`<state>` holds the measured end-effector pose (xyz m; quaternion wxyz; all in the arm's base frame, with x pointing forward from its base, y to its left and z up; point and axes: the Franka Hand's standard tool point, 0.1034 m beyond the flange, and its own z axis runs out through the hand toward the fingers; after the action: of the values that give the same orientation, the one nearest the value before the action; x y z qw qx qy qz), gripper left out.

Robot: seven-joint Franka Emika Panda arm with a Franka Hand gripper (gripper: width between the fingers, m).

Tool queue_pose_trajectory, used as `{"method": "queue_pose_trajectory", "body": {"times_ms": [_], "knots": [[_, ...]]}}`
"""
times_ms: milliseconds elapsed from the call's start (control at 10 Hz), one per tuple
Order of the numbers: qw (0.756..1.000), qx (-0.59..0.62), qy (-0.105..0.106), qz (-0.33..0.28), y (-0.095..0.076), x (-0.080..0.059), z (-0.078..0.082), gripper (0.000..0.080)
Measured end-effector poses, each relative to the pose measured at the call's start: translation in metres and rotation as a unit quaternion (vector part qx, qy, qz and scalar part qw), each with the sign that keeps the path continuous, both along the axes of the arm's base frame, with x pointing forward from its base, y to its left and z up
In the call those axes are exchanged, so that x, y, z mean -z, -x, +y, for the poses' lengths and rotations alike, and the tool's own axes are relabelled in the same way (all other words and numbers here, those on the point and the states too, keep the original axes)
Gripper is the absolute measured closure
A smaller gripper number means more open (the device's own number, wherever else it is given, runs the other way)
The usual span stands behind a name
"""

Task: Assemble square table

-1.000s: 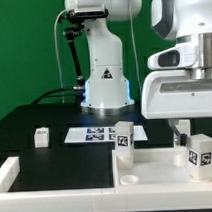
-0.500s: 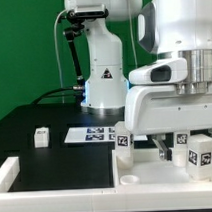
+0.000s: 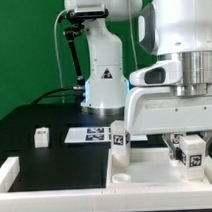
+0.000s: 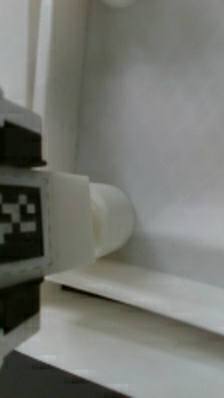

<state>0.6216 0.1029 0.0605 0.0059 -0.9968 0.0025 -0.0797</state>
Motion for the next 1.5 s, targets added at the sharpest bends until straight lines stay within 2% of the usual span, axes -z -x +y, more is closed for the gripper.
{"method": "queue_pose_trajectory", "body": {"times_ms": [200, 300, 400, 600, 700, 900, 1100, 1200, 1300, 1400, 1500], "knots": [[0.997, 0.077, -0.014, 0.002, 0.0, 0.0, 0.001, 0.0514], [0.986, 0.164, -0.032, 0.005, 0.001, 0.001, 0.002, 0.0514], [0.964, 0.26, -0.056, 0.009, 0.002, 0.002, 0.003, 0.0514], [0.903, 0.417, -0.107, 0.019, 0.004, 0.003, 0.01, 0.0514], [0.884, 0.452, -0.117, 0.023, 0.004, 0.003, 0.011, 0.0512], [0.871, 0.476, -0.119, 0.024, 0.005, 0.003, 0.015, 0.0512], [0.829, 0.544, -0.131, 0.029, 0.005, 0.003, 0.017, 0.0512], [0.762, 0.63, -0.142, 0.045, 0.005, 0.002, 0.012, 0.0512], [0.745, 0.649, -0.141, 0.051, 0.004, 0.001, 0.01, 0.0512], [0.753, 0.641, -0.139, 0.051, 0.004, 0.002, 0.01, 0.0441], [0.757, 0.637, -0.139, 0.051, 0.005, 0.002, 0.01, 0.0441]]}}
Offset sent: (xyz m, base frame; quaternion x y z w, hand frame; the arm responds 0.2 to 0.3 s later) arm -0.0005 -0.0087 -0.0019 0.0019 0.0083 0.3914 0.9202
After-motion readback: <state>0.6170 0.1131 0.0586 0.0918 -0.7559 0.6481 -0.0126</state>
